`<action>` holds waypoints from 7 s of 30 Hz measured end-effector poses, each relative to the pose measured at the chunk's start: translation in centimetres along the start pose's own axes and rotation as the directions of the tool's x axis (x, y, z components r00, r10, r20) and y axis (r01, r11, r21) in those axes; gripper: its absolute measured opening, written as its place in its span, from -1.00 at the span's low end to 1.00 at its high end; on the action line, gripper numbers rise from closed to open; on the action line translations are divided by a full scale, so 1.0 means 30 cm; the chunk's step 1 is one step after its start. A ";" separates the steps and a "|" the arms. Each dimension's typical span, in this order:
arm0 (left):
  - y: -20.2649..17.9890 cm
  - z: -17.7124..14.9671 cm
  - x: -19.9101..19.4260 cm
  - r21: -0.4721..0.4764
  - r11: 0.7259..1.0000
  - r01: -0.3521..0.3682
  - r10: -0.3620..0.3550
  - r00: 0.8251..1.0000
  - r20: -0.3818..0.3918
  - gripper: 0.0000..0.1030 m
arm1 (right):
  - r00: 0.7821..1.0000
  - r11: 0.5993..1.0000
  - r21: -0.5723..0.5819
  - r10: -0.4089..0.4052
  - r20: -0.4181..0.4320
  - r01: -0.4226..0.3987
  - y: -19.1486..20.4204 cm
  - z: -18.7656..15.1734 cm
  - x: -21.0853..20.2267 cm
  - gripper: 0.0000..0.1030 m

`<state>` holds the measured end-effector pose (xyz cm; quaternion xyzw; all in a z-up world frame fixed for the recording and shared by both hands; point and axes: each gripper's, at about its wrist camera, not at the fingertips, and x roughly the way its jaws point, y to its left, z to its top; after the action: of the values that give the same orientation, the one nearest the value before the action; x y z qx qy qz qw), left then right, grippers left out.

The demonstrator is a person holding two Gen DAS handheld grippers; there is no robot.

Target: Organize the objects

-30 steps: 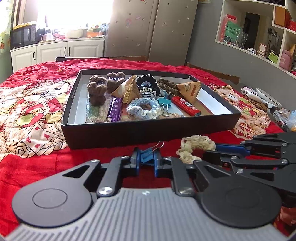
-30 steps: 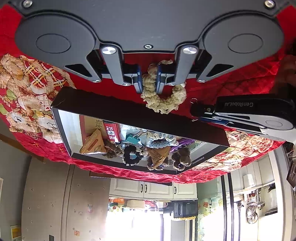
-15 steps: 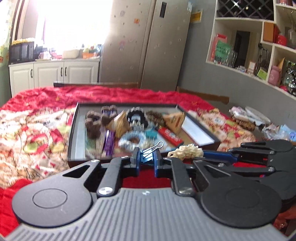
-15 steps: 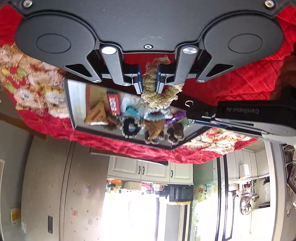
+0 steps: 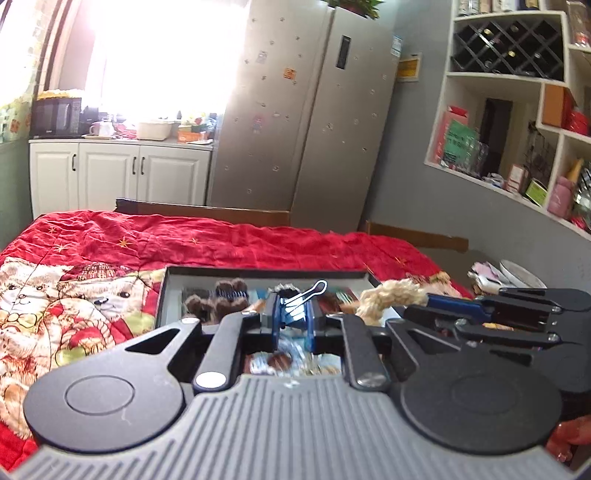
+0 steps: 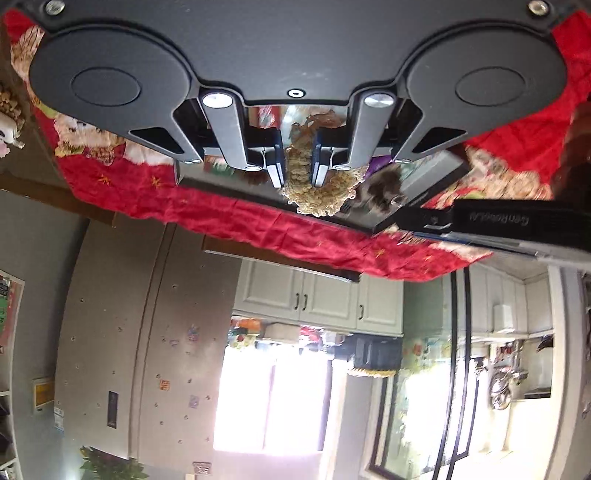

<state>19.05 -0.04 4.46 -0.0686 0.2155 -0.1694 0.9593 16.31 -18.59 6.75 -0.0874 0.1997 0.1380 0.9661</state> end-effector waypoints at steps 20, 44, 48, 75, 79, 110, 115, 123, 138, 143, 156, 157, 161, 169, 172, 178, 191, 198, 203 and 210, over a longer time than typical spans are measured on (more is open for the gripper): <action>0.075 -0.004 0.223 -0.063 0.997 -0.055 0.052 0.997 -0.052 -0.68 | 0.998 0.984 0.172 -0.043 -0.038 0.049 -0.151 0.013 0.315 -0.72; 0.057 -0.086 0.353 -0.020 1.000 -0.010 0.007 0.988 -0.151 -0.67 | 0.994 0.986 0.164 -0.004 -0.114 0.023 -0.138 -0.096 0.452 -0.72; 0.054 -0.093 0.364 -0.015 1.000 -0.008 0.006 0.987 -0.162 -0.67 | 0.992 0.987 0.162 -0.003 -0.123 0.023 -0.137 -0.104 0.461 -0.72; 0.046 -0.120 0.396 0.017 1.000 -0.010 0.013 0.980 -0.201 -0.66 | 0.985 0.985 0.171 0.010 -0.171 0.020 -0.149 -0.137 0.504 -0.71; 0.047 -0.120 0.396 0.014 1.000 -0.011 0.013 0.979 -0.203 -0.65 | 0.984 0.985 0.171 0.013 -0.176 0.018 -0.150 -0.139 0.507 -0.70; 0.031 -0.102 0.345 -0.005 1.000 0.009 -0.009 0.987 -0.161 0.13 | 0.993 0.984 0.177 -0.007 -0.119 0.028 -0.153 -0.128 0.459 -0.12; 0.019 -0.093 0.316 0.004 1.000 -0.003 0.003 0.991 -0.136 0.22 | 0.995 0.983 0.183 -0.012 -0.099 0.030 -0.152 -0.120 0.438 -0.10; 0.004 -0.080 0.262 0.021 0.999 -0.025 0.027 0.995 -0.095 0.46 | 0.997 0.981 0.192 -0.014 -0.080 0.029 -0.157 -0.110 0.409 0.02; -0.009 -0.049 0.171 0.023 0.999 -0.032 0.033 0.998 -0.048 0.68 | 0.997 0.980 0.197 -0.005 -0.072 0.019 -0.161 -0.078 0.340 0.40; -0.015 -0.034 0.132 0.020 0.999 -0.025 0.026 0.999 -0.036 0.75 | 0.999 0.982 0.189 -0.010 -0.051 0.020 -0.156 -0.051 0.286 0.53; -0.031 -0.033 0.015 0.052 0.997 -0.052 0.053 0.998 -0.021 0.88 | 1.000 0.992 0.128 -0.005 -0.020 0.007 -0.116 -0.025 0.139 0.63; -0.028 -0.035 0.006 0.053 0.997 -0.056 0.057 0.998 -0.021 0.88 | 1.000 0.992 0.126 -0.005 -0.016 0.007 -0.112 -0.026 0.126 0.63; -0.026 -0.042 -0.025 0.057 0.996 -0.068 0.070 0.997 -0.022 0.97 | 1.000 0.992 0.123 -0.004 -0.012 0.005 -0.104 -0.031 0.082 0.64; -0.033 -0.059 -0.093 0.067 0.994 -0.083 0.084 0.996 -0.025 1.00 | 1.000 0.994 0.113 -0.005 -0.024 0.008 -0.097 -0.052 -0.007 0.66; -0.034 -0.066 -0.121 0.067 0.994 -0.088 0.090 0.995 -0.032 1.00 | 1.000 0.994 0.111 -0.006 -0.025 0.009 -0.093 -0.056 -0.046 0.69; -0.039 -0.093 -0.172 0.072 0.993 -0.091 0.095 0.994 -0.047 1.00 | 1.000 0.994 0.108 -0.007 -0.017 0.009 -0.085 -0.077 -0.138 0.74; -0.089 -0.148 -0.272 0.107 0.991 -0.076 0.084 0.994 -0.070 1.00 | 1.000 0.995 0.101 -0.017 -0.026 0.020 -0.060 -0.131 -0.306 0.85; -0.119 -0.185 -0.324 0.100 0.992 -0.079 0.088 0.992 -0.091 1.00 | 0.998 0.994 0.100 -0.035 -0.042 0.039 -0.027 -0.165 -0.343 0.89; -0.128 -0.227 -0.348 0.078 0.992 -0.099 0.107 0.987 -0.118 1.00 | 0.998 0.989 0.141 -0.022 -0.065 0.031 -0.018 -0.206 -0.349 0.90; -0.139 -0.278 -0.363 0.075 0.991 -0.111 0.121 0.982 -0.147 1.00 | 0.994 0.985 0.172 -0.014 -0.110 0.033 -0.009 -0.267 -0.340 0.90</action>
<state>4.92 -0.57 2.08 -0.0108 0.2856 -0.1251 0.9501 4.51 -22.99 3.72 -0.0126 0.2619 0.1038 0.9594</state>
